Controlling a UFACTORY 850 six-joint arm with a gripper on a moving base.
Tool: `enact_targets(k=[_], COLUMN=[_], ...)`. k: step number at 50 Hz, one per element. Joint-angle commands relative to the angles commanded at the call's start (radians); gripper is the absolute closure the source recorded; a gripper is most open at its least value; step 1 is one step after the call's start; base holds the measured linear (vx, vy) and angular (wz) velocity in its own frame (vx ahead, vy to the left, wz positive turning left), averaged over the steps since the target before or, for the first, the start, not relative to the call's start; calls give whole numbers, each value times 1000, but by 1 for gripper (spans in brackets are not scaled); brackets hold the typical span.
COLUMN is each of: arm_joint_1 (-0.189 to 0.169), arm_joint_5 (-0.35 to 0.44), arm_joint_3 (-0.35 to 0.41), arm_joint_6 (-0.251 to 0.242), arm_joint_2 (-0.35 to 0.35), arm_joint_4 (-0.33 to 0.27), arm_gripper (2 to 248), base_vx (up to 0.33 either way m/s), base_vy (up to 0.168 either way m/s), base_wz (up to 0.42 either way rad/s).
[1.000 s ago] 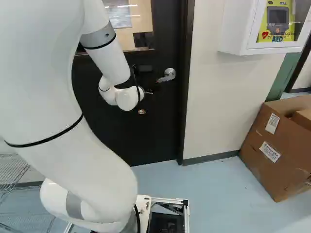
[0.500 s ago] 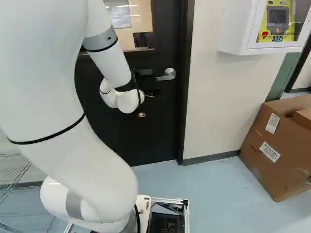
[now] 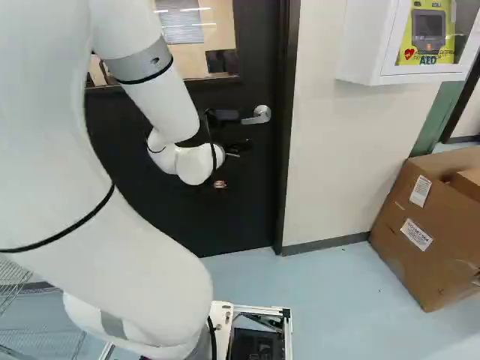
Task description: Open the door and move inside
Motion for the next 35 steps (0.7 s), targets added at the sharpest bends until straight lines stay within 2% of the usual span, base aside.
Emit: enact_targets(k=[35], arm_joint_1=[-11], arm_joint_5=[0], arm_joint_3=[7], arm_joint_6=[0], arm_joint_2=[96], arm_joint_4=[0], arm_gripper=[3], base_vx=[0], base_vy=[0], base_wz=[0])
